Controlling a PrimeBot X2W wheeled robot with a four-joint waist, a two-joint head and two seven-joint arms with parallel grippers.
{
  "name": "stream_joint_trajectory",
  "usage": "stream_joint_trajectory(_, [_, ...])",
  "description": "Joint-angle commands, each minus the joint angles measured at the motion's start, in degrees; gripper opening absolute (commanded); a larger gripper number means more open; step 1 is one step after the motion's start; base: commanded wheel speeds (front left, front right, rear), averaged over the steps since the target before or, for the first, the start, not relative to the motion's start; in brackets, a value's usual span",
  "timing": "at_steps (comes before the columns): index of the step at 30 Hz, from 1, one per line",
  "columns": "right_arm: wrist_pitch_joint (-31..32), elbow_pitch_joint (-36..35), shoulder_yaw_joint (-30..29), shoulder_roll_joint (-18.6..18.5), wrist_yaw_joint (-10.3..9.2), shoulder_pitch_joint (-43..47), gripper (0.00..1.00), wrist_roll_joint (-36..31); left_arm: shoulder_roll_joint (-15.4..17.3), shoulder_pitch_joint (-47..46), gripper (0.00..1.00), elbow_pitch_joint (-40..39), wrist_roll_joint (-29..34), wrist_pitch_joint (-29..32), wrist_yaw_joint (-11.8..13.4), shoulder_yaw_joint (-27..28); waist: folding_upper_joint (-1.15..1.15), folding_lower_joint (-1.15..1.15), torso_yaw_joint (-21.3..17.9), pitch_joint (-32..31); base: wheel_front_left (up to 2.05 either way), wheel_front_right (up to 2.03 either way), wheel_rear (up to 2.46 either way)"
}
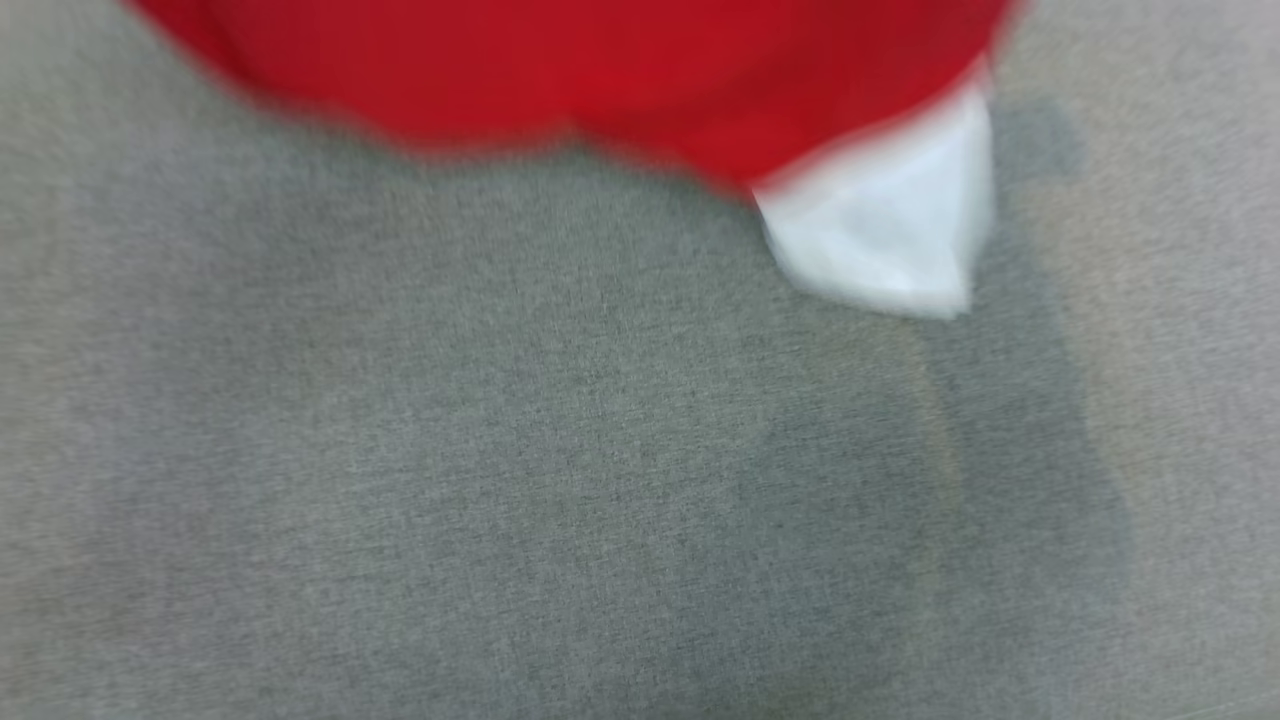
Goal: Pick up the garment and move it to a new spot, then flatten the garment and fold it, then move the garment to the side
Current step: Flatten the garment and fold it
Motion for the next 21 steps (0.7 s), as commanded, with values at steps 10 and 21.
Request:
stream_joint_trajectory(10, [-22.54,10.57,-5.45,5.46,-0.02,-12.48,0.0,-9.42,-3.36,-17.3,0.0,11.68,7.2,-18.44,-5.4,-0.18,0.0,-0.02,0.57,6.59,0.0,0.0,0.0])
stream_joint_trajectory(21, [-15.2,16.5,3.57,5.24,-0.01,14.76,0.0,-0.62,-9.55,5.22,0.0,26.22,6.42,-28.37,-9.54,-5.99,0.0,-0.02,1.21,4.7,0.0,0.0,0.0])
